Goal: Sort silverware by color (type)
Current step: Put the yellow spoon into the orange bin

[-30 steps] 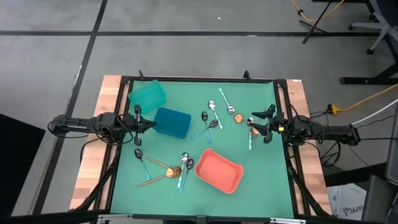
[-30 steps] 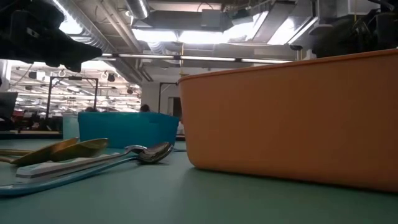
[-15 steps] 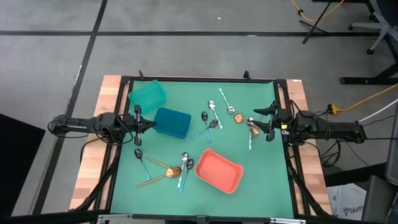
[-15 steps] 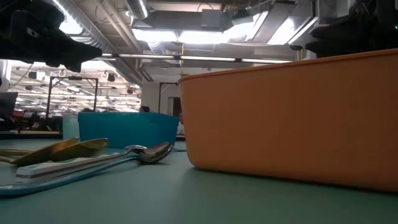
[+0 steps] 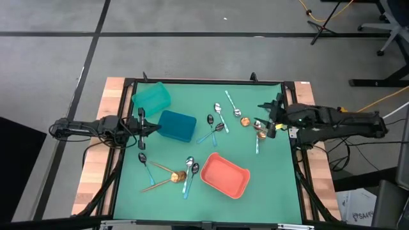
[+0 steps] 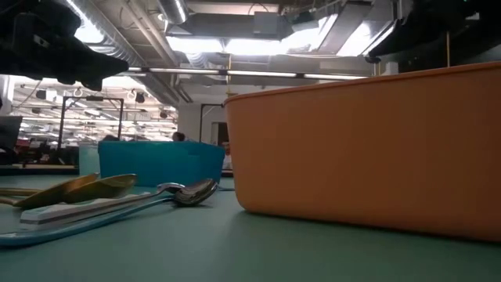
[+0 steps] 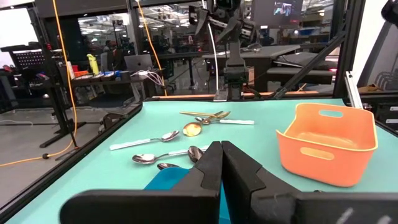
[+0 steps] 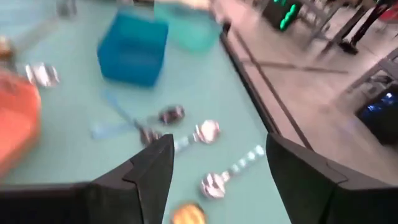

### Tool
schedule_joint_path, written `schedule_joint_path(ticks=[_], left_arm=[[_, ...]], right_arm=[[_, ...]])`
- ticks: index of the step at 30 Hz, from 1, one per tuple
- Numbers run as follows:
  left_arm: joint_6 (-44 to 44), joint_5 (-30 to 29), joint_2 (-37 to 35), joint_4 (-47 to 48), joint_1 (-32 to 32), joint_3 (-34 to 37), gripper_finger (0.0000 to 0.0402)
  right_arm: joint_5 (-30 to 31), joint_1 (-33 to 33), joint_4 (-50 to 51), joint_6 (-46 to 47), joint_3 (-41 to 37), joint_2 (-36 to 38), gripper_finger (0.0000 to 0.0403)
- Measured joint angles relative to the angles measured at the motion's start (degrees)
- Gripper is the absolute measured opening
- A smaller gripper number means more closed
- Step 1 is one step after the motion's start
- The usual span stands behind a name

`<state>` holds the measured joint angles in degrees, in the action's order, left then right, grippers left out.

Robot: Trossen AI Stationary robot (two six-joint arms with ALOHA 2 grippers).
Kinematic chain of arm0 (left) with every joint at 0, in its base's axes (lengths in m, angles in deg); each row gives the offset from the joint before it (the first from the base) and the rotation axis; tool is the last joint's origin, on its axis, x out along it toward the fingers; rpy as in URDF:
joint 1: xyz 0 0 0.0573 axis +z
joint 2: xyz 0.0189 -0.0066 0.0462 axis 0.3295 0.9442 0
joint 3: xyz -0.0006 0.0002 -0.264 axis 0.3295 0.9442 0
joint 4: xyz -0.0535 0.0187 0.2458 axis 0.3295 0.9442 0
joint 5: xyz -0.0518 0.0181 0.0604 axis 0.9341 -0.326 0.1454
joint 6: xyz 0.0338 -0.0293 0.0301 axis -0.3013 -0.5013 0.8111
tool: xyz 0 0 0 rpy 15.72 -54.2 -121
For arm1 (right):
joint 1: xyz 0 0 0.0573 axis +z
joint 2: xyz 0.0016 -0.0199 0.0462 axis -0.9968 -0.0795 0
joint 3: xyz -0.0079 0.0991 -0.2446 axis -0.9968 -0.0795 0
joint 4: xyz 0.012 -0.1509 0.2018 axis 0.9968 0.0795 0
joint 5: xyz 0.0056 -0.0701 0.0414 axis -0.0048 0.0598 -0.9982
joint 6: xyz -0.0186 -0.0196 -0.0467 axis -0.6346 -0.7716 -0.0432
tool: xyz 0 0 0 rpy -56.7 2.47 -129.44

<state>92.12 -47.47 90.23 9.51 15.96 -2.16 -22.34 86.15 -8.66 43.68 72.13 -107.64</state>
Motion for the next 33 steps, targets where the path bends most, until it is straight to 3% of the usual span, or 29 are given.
schedule_joint_path(ticks=[7,15,24,33], left_arm=[[0.00,0.01,0.00,0.00,-0.01,-0.02,0.0000],[0.00,0.01,0.00,0.00,-0.01,-0.01,0.0000],[0.00,0.01,0.00,0.00,0.00,0.01,0.0000],[0.00,0.01,0.01,0.00,-0.01,0.00,0.0000]], right_arm=[[-0.82,-2.51,16.35,-3.28,9.45,-8.38,0.0244],[-6.88,-13.73,28.42,-11.46,11.16,-14.67,0.0243],[-10.48,-23.18,30.38,-17.56,11.16,-23.25,0.0243],[-13.72,-25.60,30.51,-22.64,11.14,-33.43,0.0243]])
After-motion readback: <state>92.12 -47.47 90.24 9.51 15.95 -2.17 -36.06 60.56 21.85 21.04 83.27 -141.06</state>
